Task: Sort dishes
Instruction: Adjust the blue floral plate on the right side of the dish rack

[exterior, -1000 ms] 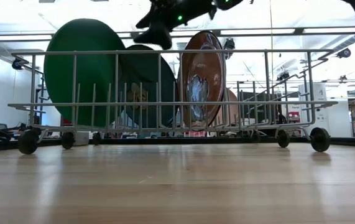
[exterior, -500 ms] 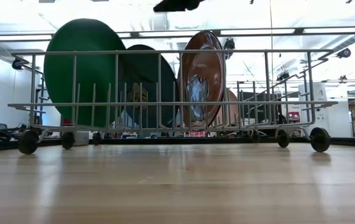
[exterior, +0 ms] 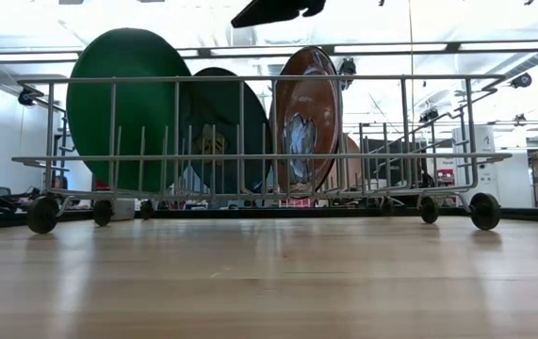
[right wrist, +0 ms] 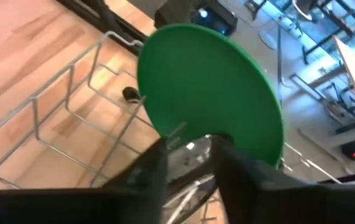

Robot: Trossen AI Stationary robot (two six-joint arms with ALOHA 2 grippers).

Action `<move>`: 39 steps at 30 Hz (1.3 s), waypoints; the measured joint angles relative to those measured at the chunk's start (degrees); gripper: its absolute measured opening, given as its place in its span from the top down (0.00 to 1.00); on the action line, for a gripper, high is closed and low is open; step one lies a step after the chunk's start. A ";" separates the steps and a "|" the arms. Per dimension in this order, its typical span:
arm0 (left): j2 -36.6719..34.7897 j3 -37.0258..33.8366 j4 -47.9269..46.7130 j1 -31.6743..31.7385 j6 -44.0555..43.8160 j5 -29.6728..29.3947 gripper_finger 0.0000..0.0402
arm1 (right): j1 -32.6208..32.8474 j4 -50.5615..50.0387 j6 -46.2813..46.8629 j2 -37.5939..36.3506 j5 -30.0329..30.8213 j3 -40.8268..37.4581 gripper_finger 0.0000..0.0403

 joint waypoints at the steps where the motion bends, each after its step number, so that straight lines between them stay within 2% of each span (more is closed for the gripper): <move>1: 0.31 0.00 -0.02 0.00 0.01 -0.41 0.47 | 0.29 -0.03 0.00 0.12 0.52 -0.24 0.87; 3: 0.78 0.00 -0.46 -0.01 0.06 -0.77 0.47 | 1.05 0.22 0.24 0.64 3.03 -0.59 0.96; 5: 0.94 0.00 -1.61 -0.01 0.14 -0.92 0.47 | 1.73 0.12 1.01 0.96 6.64 -0.69 0.97; 9: -0.18 -0.07 -2.51 -0.01 0.74 -2.07 0.47 | 2.24 1.47 6.60 1.46 11.77 -0.69 0.86; 14: -3.20 -0.09 -2.51 -0.01 2.80 -3.83 0.47 | 2.44 1.19 15.32 1.80 12.64 -0.69 0.69; 19: -6.24 -0.09 -2.55 0.00 3.79 -7.92 0.47 | 4.25 1.18 21.38 1.91 20.34 -0.77 0.53; 26: -7.81 -0.09 -2.54 0.01 6.55 -11.69 0.47 | 6.36 1.22 30.19 2.06 20.91 -0.82 0.38; 32: -8.54 -0.09 -2.52 0.01 8.82 -15.73 0.47 | 6.88 1.87 40.08 2.06 21.11 -1.92 0.35; 36: -8.85 -0.09 -2.53 0.00 10.09 -15.94 0.47 | 7.78 3.92 44.07 2.59 21.41 -3.18 0.37; 39: -8.92 -0.09 -2.51 0.00 10.80 -15.90 0.47 | 8.77 4.53 44.11 4.17 24.90 -2.87 0.38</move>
